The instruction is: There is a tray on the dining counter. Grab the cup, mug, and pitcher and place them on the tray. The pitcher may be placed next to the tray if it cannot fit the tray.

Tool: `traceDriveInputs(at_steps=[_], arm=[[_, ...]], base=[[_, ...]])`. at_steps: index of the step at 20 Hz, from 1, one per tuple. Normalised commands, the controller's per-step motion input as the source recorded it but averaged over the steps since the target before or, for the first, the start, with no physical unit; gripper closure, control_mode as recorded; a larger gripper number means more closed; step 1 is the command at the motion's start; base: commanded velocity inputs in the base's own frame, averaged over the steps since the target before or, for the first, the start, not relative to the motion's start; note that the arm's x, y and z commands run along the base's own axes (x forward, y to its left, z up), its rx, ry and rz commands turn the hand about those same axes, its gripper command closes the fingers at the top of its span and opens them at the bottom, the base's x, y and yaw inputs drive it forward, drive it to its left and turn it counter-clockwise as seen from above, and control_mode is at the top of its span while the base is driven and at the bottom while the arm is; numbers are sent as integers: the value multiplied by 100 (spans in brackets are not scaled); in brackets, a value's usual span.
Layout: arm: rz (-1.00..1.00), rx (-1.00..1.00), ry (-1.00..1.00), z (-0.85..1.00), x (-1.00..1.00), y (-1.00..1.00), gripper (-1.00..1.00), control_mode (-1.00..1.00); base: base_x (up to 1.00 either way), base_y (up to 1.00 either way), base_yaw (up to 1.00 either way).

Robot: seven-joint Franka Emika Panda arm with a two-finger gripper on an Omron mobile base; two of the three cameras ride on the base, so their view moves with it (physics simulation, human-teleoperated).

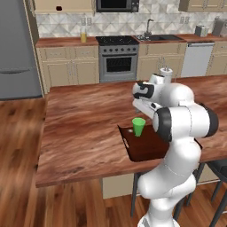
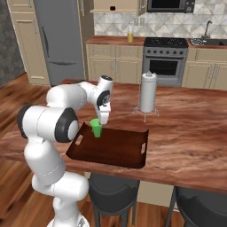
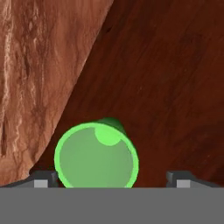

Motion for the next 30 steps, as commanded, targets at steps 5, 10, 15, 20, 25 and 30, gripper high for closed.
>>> traceDriveInputs(at_steps=[5, 10, 15, 20, 25, 30], arm=[[7, 0, -1, 45, -29, -24, -100, -100], [17, -1, -8, 32, -73, -28, -100, -100], [19, -3, -13, 33, -95, -7, -100, -100], [19, -5, -9, 45, -82, 0, -100, -100], [17, -7, -5, 60, -86, 7, -100, -100], [12, -9, -4, 51, -73, 40, -100, -100]], base=[[0, 0, 0], [0, 0, 0], [0, 0, 0], [0, 0, 0], [0, 0, 0], [0, 0, 0]])
